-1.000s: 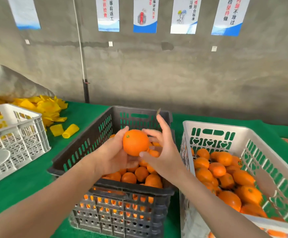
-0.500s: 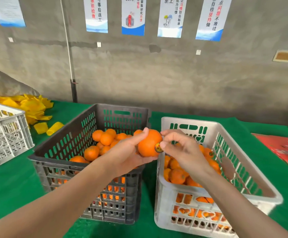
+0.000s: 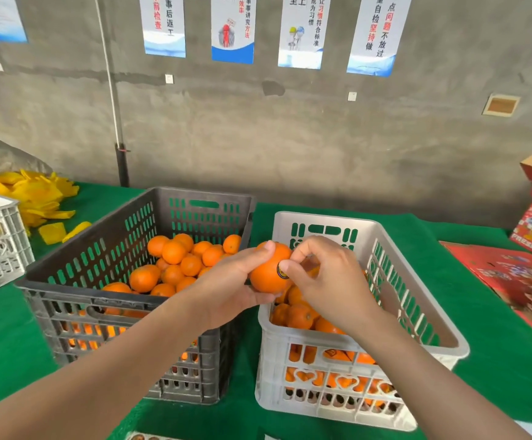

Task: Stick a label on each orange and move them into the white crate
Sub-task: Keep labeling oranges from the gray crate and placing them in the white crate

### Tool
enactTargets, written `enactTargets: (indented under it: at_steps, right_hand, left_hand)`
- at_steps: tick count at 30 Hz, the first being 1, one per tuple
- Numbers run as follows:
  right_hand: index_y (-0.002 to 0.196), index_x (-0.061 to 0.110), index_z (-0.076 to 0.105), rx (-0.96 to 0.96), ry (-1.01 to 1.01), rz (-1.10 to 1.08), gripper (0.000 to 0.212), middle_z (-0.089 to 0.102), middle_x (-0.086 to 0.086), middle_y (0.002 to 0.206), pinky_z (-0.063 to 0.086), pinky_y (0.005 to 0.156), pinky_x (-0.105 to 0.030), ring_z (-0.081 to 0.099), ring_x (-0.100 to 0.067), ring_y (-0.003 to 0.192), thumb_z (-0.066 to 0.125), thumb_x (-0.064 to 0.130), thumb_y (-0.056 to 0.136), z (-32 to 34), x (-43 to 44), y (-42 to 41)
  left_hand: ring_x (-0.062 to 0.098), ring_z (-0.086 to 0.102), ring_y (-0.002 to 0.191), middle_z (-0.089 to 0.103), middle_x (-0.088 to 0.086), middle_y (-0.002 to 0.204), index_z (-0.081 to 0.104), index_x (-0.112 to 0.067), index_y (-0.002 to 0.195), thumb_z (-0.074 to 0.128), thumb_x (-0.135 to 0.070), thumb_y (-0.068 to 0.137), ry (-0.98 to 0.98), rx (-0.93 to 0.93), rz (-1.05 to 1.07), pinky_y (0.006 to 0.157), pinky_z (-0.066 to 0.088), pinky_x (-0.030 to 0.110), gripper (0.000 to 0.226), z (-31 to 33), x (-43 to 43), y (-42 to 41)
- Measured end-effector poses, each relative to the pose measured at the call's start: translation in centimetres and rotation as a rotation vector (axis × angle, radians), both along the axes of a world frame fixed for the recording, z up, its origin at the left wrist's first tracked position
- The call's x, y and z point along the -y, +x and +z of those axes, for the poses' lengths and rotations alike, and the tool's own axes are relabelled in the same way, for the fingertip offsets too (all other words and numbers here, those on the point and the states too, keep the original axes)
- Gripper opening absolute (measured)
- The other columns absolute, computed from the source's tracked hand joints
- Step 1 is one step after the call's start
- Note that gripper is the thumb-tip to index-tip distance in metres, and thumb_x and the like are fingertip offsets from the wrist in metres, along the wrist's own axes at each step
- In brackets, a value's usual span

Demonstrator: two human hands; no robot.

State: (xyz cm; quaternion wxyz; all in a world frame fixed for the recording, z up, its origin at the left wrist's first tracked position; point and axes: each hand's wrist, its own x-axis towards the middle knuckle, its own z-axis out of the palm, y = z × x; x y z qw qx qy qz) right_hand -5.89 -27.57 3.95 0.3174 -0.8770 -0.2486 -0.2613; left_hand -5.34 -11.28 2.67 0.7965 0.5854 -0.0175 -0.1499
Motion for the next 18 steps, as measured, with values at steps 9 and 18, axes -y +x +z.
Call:
enactTargets:
  at_steps: [9,18]
  right_hand:
    - [0.131,0.033,0.045,-0.597,0.275,0.241,0.066,0.052,0.005,0.126,0.054,0.086,-0.032,0.057,-0.01,0.107,0.075,0.041,0.073,0.9,4.5,3.1]
    - [0.133,0.02,0.036,-0.682,-0.023,-0.132,0.079,0.048,0.003,0.112,0.047,0.074,-0.028,0.051,-0.017,0.103,0.079,0.015,0.067,-3.4,10.3,13.2]
  left_hand:
    - [0.022,0.068,0.099,0.068,0.01,0.114,0.055,-0.015,0.126,0.054,-0.049,0.088,0.008,0.011,0.046,0.071,0.059,0.032,0.052,-0.9,5.0,2.5]
    - [0.024,0.055,0.113,0.056,0.013,0.13,0.049,-0.01,0.132,0.035,-0.012,0.102,1.252,0.499,-0.098,0.086,0.037,0.012,0.033,-7.6,8.0,6.9]
